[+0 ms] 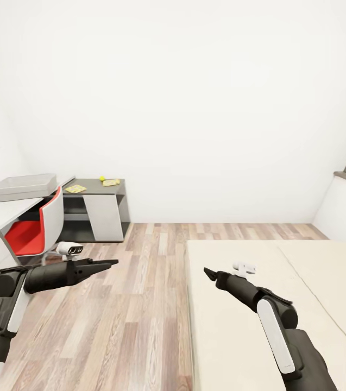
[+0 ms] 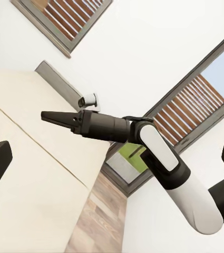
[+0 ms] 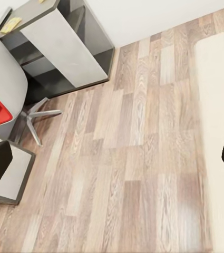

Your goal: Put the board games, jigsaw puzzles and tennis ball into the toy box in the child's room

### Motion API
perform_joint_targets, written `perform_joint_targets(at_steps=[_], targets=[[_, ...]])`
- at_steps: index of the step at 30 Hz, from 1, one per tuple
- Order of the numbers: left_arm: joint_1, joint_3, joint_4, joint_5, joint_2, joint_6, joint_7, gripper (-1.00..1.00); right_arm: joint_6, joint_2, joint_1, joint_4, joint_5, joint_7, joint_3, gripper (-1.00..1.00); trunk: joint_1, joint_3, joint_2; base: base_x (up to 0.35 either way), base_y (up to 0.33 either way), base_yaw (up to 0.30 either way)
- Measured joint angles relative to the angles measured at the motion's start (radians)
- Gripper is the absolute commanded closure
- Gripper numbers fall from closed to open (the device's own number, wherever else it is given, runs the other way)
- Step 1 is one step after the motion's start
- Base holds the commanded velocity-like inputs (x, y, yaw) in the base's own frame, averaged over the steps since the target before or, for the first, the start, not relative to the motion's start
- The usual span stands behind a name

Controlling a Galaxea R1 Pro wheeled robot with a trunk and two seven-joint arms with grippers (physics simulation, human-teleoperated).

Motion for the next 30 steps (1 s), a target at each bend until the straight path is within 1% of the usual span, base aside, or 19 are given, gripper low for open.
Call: perform_joint_targets(at_steps=[30], targets=[[0.000, 0.000, 0.000, 0.000, 0.000, 0.000, 0.000, -1.00, 0.000, 0.000, 0.000, 0.000, 0.000, 0.000, 0.000, -1.00, 0.000, 0.000, 0.000, 0.000, 0.180, 0.000]])
